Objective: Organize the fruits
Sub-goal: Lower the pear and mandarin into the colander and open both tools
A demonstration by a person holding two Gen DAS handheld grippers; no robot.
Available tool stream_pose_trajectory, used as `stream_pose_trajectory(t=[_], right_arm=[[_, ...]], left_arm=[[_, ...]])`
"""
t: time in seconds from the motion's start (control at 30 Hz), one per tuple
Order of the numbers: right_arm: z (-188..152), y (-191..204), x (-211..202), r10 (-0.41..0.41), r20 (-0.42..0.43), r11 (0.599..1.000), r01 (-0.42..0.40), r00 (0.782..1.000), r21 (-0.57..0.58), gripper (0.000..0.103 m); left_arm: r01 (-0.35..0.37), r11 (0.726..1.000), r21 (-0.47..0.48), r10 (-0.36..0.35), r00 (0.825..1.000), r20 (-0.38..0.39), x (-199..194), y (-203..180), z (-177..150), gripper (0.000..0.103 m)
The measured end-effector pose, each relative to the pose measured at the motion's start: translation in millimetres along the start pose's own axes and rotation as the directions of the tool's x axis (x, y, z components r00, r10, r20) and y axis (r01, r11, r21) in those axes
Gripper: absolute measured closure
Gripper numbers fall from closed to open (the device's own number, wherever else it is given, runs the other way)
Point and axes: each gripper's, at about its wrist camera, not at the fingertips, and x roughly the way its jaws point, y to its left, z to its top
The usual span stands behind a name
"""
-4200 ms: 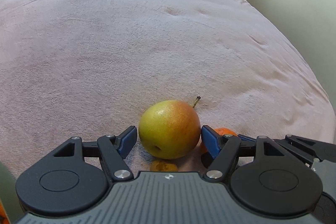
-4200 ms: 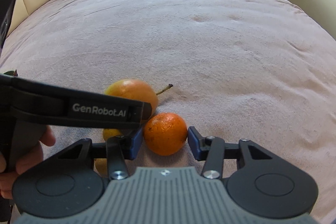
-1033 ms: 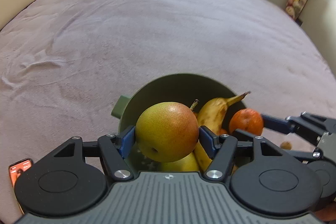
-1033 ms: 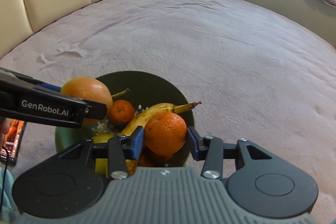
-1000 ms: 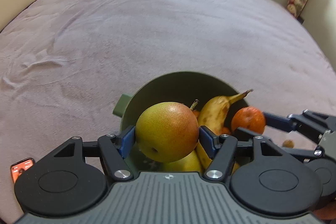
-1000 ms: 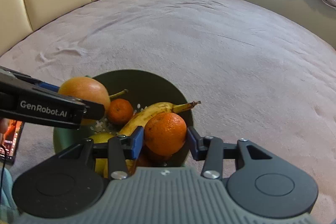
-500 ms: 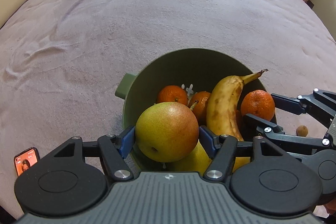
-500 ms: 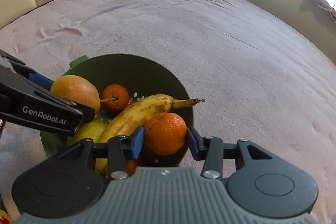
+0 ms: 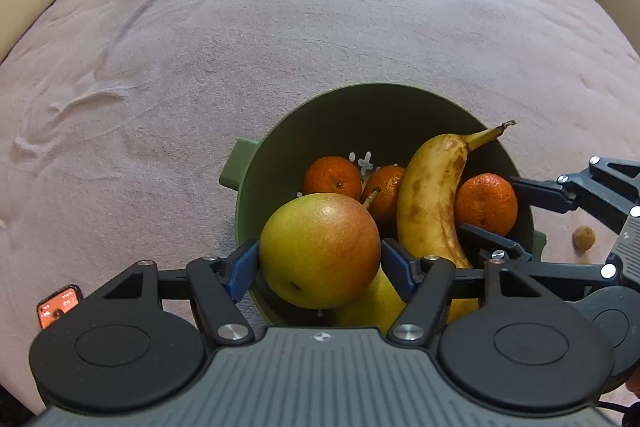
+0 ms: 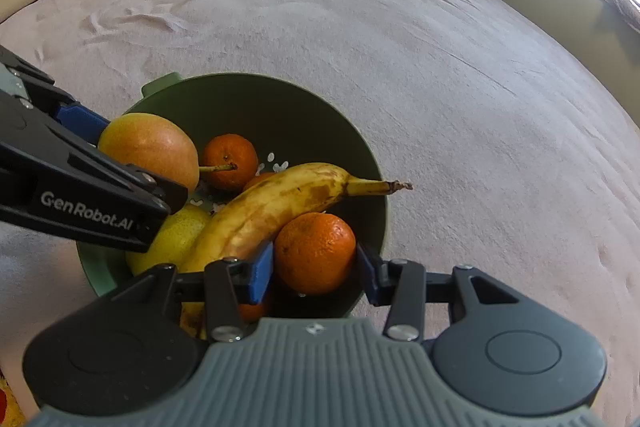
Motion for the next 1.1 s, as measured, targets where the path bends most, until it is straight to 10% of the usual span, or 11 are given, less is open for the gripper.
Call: stream_pose_trajectory(t=[1.1], right_arm=[[-25.1,-23.9,-77.7,-0.078,0.127,0.975,0.049,0.989,0.215,0.036]], left_arm=[[0.097,0.991,0.097,-0.116,0.969,0.219,-56.6,-34.6,-3.3,0.017]])
